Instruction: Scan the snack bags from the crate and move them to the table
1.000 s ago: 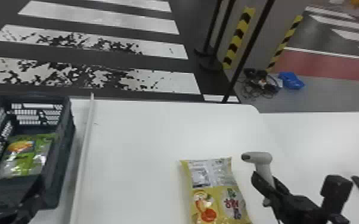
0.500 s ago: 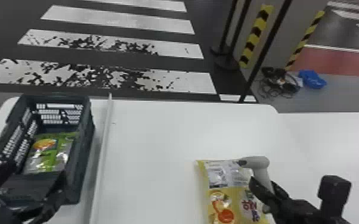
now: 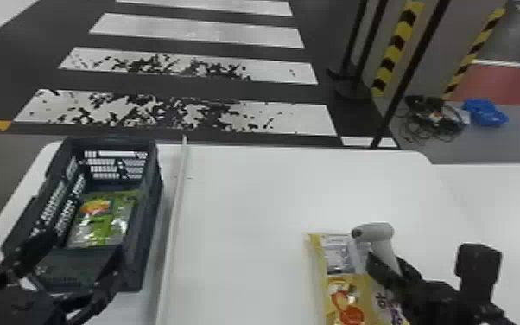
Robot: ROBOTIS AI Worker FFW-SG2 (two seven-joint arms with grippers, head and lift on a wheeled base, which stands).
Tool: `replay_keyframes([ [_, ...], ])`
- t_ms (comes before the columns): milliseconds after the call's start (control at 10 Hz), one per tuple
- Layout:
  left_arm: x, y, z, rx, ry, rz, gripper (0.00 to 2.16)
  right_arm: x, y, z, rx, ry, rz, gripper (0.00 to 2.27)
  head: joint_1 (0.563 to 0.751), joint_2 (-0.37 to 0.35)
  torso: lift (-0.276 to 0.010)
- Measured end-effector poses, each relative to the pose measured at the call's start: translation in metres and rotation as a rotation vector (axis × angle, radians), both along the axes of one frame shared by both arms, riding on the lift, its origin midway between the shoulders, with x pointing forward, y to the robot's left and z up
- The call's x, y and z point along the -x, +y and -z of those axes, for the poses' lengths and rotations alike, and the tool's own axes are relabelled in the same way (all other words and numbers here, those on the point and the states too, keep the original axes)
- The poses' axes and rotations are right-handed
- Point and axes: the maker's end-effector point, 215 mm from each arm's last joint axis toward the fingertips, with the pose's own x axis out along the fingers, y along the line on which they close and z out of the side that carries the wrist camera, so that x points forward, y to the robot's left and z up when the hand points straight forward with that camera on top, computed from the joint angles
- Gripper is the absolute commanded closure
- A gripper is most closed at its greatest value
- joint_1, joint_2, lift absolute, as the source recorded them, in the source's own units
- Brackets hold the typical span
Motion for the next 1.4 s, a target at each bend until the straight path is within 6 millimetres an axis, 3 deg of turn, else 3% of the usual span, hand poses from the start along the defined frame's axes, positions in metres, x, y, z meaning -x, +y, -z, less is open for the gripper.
replay_keyframes([
  [600, -0.002, 0.001, 0.004, 0.0, 0.003, -0.006, 0.08, -0.005, -0.01, 0.016, 0.012, 0.022, 0.008, 2.24, 0.695, -0.131, -0.095],
  [900, -0.002, 0.001, 0.004, -0.002, 0.004, -0.005, 0.08, -0.006, -0.009, 0.012, 0.003, 0.007, 0.009, 2.24, 0.695, -0.13, -0.095],
  [1200, 0.001, -0.001, 0.002, -0.002, 0.004, 0.001, 0.08, -0.015, -0.045, -0.018, 0.014, -0.048, 0.067, 2.24, 0.695, -0.168, -0.095],
  [1400, 0.003, -0.001, 0.002, -0.002, 0.006, 0.003, 0.08, -0.018, -0.081, -0.015, 0.026, -0.055, 0.124, 2.24, 0.695, -0.226, -0.095],
])
